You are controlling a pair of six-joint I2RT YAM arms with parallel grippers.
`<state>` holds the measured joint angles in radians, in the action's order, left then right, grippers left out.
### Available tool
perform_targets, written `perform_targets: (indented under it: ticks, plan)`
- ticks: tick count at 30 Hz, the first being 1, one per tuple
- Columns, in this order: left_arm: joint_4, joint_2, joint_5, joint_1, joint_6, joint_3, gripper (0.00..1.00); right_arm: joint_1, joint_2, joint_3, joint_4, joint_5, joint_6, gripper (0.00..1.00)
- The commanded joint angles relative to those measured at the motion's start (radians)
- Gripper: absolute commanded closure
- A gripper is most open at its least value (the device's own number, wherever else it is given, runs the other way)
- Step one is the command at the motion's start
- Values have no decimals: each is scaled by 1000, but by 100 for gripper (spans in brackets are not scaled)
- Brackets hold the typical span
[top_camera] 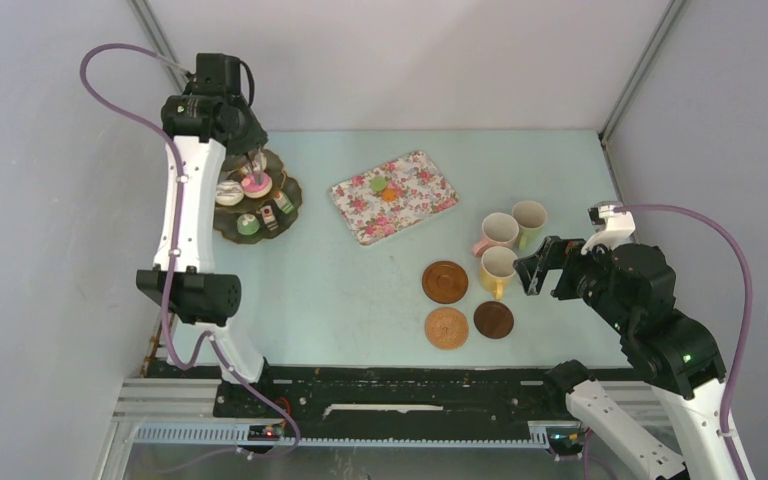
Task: Serve the afternoon tea
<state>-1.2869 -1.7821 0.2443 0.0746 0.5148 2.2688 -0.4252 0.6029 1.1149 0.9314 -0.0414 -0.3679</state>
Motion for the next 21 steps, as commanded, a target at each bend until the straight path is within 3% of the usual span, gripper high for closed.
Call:
perform_targets:
  ticks: [1, 7, 21]
  plan:
    - [35, -15, 33, -14, -24, 50, 60, 8, -9, 0, -31, -10, 5, 0]
    - [30, -23, 60, -15, -33, 61, 52, 12, -10, 0, -28, -6, 5, 0]
    - [31, 2, 63, -15, -44, 69, 47, 13, -9, 0, -31, 1, 5, 0]
